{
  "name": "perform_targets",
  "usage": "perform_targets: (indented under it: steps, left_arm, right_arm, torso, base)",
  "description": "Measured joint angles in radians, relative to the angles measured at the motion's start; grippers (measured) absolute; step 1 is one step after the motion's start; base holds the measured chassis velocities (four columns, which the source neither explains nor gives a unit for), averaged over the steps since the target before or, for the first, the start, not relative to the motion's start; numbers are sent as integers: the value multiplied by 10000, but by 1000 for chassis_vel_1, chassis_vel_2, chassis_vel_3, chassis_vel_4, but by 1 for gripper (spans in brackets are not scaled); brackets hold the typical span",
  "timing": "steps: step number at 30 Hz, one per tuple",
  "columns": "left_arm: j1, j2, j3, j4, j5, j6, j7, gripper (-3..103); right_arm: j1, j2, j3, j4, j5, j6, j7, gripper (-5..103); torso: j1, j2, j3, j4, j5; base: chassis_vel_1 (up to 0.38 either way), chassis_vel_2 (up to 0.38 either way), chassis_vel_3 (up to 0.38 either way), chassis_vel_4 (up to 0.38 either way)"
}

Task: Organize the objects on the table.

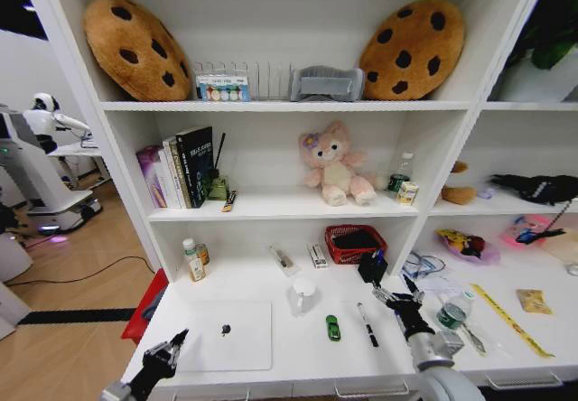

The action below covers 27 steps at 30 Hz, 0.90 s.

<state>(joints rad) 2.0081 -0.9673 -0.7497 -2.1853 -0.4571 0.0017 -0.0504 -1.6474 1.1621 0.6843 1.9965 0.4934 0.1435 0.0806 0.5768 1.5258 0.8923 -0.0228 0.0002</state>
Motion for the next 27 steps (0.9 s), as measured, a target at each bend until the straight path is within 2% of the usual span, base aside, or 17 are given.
perform_targets:
  steps: [2,3,6,7,9,10,11,12,13,14,15,17,18,20,21,23,27]
  left_arm:
    - [-58,-201,-137,-89,-37,-56,-62,18]
    - [-128,-557,-401,-270,-116,-148,-145,29]
    - [-140,-829,-662,-403,-233,-197,-185,34]
    - [-134,-1113,-1012,-523,-308,-277,-204,40]
    - [-126,-1251,-1208,-544,-323,-324,-197,40]
    - [-121,-1471,-1555,-540,-371,-438,-134,51]
    - [-124,-1684,-1973,-508,-561,-518,-106,56]
    - [-124,-1870,-2370,-494,-797,-540,-53,61]
    - [-124,-1870,-2370,-494,-797,-540,-53,61]
    - [-105,-2048,-2846,-475,-1173,-558,-18,67]
    - [-105,-2048,-2846,-475,-1173,-558,-18,67]
    - [30,-2242,-3813,-420,-2076,-632,43,78]
    - [30,-2242,-3813,-420,-2076,-632,43,78]
    - [181,-2333,-4456,-382,-2716,-778,122,89]
    - [181,-2333,-4456,-382,-2716,-778,122,89]
    - [207,-2346,-4695,-308,-2921,-863,71,97]
    - [202,-2342,-4731,-255,-2922,-895,12,100]
  right_arm:
    - [-15,4,0,11,0,9,-3,100]
    - [-52,37,-3,66,0,20,-7,100]
    - [-111,66,-12,123,0,25,-12,100]
    - [-223,115,-22,217,-16,40,-22,100]
    - [-281,139,-23,265,-33,52,-25,100]
    - [-374,167,-24,342,-63,75,-34,100]
    - [-476,187,-29,477,-83,94,-43,100]
    - [-576,189,-37,623,-85,96,-51,100]
    - [-576,189,-37,623,-85,96,-51,100]
    - [-696,187,-43,787,-90,97,-55,100]
    - [-696,187,-43,787,-90,97,-55,100]
    - [-1065,183,-86,1139,-161,138,-122,100]
    - [-1065,183,-86,1139,-161,138,-122,100]
    - [-1460,310,-113,1372,-305,243,-196,100]
    - [-1460,310,-113,1372,-305,243,-196,100]
    - [-1766,504,-131,1449,-491,370,-245,100]
    - [-1943,656,-292,1423,-767,509,-279,100]
  torso:
    - [0,0,0,0,0]
    - [0,0,0,0,0]
    - [0,-1,0,1,-1]
    - [1,-1,0,1,0]
    - [0,-2,0,1,0]
    - [0,-1,0,1,-1]
    - [0,-1,0,0,-2]
    - [0,-1,0,1,-2]
    - [0,-1,0,1,-2]
    - [0,-2,0,2,-4]
    - [0,-2,0,2,-4]
    - [0,-1,0,2,-2]
    - [0,-1,0,2,-2]
    - [0,-1,0,2,-3]
    - [0,-1,0,2,-3]
    - [0,-1,0,1,-3]
    - [0,-1,0,1,-5]
  base:
    - [0,0,0,0]
    - [0,0,0,0]
    - [0,0,0,0]
    - [0,0,0,0]
    - [0,0,0,0]
    - [0,0,0,0]
    - [0,0,0,0]
    - [0,0,0,0]
    - [0,0,0,0]
    - [0,0,0,0]
    - [0,0,0,0]
    - [0,0,0,0]
    - [0,0,0,0]
    - [0,0,0,0]
    - [0,0,0,0]
    - [0,0,0,0]
    - [0,0,0,0]
